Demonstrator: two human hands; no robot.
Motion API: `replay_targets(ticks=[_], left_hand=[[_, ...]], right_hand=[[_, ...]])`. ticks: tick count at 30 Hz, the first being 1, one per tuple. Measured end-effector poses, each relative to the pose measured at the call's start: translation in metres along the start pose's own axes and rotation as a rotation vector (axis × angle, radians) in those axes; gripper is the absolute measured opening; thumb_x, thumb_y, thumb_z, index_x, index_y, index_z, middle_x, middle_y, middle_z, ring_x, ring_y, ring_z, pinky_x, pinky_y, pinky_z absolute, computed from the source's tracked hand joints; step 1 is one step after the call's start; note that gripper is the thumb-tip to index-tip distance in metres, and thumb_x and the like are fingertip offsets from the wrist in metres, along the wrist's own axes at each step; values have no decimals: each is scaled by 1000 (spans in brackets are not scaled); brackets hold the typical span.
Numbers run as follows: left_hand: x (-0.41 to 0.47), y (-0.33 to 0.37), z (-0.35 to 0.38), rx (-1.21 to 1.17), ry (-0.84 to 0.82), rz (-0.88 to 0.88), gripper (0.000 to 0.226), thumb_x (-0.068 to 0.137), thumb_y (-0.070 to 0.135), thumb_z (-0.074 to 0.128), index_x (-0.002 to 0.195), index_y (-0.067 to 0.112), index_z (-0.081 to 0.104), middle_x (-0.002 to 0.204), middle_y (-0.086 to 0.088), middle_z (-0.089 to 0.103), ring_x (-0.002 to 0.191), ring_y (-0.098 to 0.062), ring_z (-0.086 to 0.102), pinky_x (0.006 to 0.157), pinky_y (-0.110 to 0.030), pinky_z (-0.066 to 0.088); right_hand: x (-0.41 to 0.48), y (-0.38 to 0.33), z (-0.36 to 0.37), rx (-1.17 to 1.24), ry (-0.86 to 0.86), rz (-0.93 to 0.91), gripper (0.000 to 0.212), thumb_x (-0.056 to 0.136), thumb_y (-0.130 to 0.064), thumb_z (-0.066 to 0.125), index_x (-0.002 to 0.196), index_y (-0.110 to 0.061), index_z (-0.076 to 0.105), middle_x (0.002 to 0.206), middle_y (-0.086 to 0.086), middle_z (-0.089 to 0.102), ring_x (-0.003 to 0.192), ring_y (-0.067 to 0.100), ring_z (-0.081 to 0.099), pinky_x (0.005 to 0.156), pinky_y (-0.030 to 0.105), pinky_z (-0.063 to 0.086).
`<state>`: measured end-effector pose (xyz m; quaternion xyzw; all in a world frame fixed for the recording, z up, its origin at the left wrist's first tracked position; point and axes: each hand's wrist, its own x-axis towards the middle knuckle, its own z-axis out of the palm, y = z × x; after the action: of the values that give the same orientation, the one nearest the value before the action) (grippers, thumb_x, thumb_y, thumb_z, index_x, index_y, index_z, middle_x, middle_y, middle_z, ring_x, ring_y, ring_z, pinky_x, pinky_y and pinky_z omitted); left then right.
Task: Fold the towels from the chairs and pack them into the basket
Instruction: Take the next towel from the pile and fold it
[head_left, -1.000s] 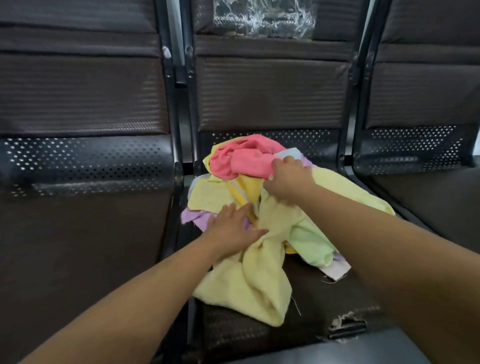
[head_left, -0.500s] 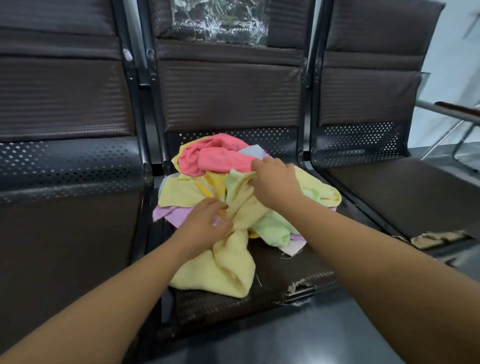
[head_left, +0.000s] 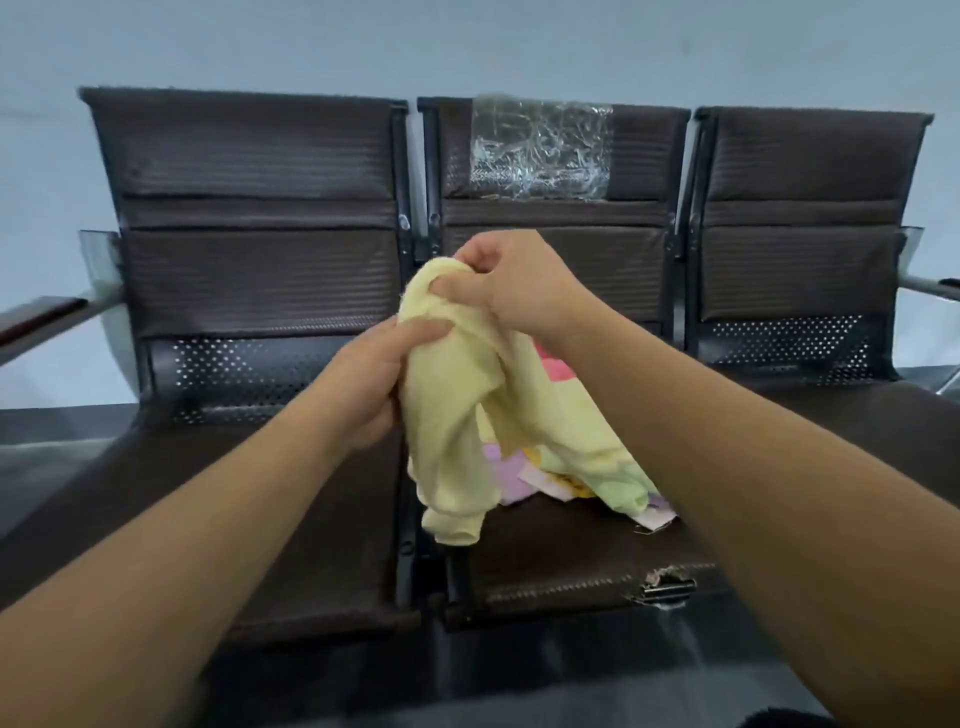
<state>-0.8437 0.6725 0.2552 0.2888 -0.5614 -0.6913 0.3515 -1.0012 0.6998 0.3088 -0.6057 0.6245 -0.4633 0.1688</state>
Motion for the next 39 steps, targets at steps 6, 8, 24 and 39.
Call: replay_targets(ticks=[6, 8, 24, 39], left_hand=[[-49, -3, -59, -279, 203, -79, 34, 91, 18, 58, 121, 5, 66, 115, -15, 72, 102, -27, 72, 87, -39, 55], [-64, -15, -83, -317, 241, -128, 38, 89, 15, 59, 124, 2, 64, 116, -17, 71, 103, -28, 71, 83, -39, 59], [-84, -35, -164, -349, 353, -168, 31, 98, 27, 52, 113, 9, 72, 108, -13, 74, 96, -26, 72, 86, -40, 54], [-79, -40, -181, -157, 279, -253, 36, 91, 13, 62, 126, 1, 62, 121, -17, 69, 107, -27, 68, 89, -40, 57]], right_hand=[[-30, 3, 86, 283, 2, 235, 18, 85, -30, 76, 82, -13, 72, 74, -2, 66, 69, 9, 58, 62, 24, 45], [-40, 11, 117, 292, -99, 433, 25, 87, -37, 71, 75, -15, 65, 72, 0, 60, 73, 17, 56, 67, 28, 45], [-39, 9, 185, 1142, -291, 741, 42, 93, -26, 63, 126, 0, 65, 125, 15, 68, 113, 31, 67, 98, 43, 53], [-44, 0, 192, 938, -383, 599, 30, 93, -15, 58, 113, 6, 66, 107, 17, 73, 103, 33, 69, 95, 45, 54]])
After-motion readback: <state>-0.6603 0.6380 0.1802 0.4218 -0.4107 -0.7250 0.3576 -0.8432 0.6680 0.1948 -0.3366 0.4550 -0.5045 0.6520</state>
